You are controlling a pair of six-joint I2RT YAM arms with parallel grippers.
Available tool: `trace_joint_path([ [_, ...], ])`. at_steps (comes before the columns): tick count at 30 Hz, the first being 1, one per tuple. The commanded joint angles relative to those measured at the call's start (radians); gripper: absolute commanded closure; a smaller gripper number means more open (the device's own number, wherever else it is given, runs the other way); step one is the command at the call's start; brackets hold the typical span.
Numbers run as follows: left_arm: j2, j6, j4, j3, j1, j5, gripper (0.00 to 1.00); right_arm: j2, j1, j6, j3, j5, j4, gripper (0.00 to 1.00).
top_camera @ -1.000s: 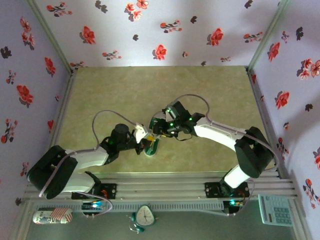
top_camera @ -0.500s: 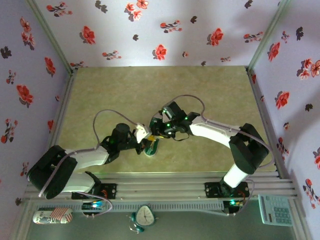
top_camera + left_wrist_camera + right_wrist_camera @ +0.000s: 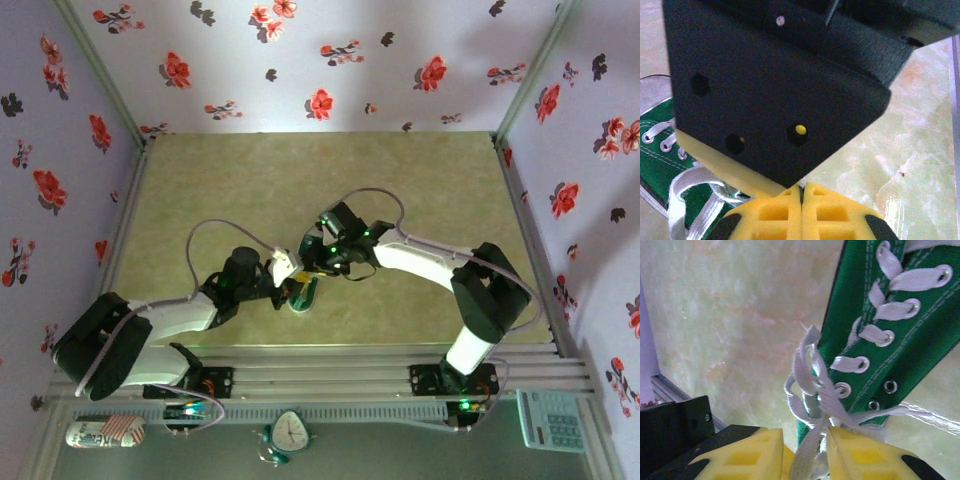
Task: Tie the shoes
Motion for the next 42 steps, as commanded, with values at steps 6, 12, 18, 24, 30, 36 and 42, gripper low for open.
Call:
trace_joint_path([
  [6, -0.023, 0.025, 0.007, 0.012, -0.007, -0.008, 1.0, 0.018, 0.015, -0.024, 0.031, 0.027, -0.037, 0.78],
  [12, -0.022, 0.021, 0.011, 0.009, -0.007, -0.008, 1.0, 0.017, 0.015, -0.031, 0.034, 0.044, -0.037, 0.88],
  [18, -0.046, -0.054, 0.032, 0.008, -0.006, -0.031, 0.64, -0.003, 0.013, -0.057, 0.019, 0.056, -0.008, 1.0],
  [24, -0.171, -0.167, -0.004, 0.0, -0.004, -0.098, 0.27, -0.006, 0.002, -0.075, -0.004, 0.028, 0.033, 1.0],
  [30, -0.271, -0.288, -0.089, -0.03, 0.024, -0.292, 0.22, -0.024, -0.027, -0.073, -0.036, 0.025, 0.064, 1.0],
  [36, -0.247, -0.439, -0.163, -0.032, 0.096, -0.34, 0.25, -0.022, -0.059, -0.179, -0.032, 0.003, 0.021, 1.0],
  [42, -0.191, -0.498, -0.146, -0.028, 0.126, -0.32, 0.33, -0.013, -0.092, -0.268, -0.047, -0.034, 0.022, 1.0],
])
